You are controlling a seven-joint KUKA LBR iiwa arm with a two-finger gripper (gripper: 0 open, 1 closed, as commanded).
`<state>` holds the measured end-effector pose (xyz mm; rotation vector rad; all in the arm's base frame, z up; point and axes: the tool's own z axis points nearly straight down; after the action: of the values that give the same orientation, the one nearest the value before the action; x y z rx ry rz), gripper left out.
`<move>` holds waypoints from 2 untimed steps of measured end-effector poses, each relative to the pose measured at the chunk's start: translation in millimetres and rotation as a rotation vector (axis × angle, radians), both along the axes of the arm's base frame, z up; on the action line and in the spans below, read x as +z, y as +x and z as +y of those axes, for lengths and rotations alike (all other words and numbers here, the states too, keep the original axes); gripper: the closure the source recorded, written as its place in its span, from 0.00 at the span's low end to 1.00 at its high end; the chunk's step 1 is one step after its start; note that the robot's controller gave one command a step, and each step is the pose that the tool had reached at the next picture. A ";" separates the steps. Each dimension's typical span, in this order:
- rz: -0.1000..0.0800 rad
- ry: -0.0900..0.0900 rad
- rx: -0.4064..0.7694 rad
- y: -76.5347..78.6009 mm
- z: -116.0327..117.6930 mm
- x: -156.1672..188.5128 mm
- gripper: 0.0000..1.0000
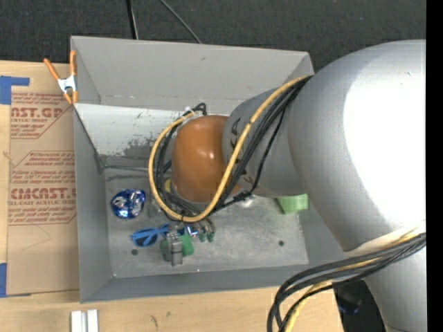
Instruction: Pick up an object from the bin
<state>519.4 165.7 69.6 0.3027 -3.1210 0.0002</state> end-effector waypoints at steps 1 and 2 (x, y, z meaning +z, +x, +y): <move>-0.013 0.006 -0.001 3.3 1.6 2.8 1.00; -0.014 0.004 0.014 7.0 13.7 62.6 1.00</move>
Offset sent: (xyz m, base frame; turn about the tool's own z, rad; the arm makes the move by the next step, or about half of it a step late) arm 0.0000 0.0000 0.0000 0.0000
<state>526.5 179.4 132.2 0.3253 -3.1327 -0.0040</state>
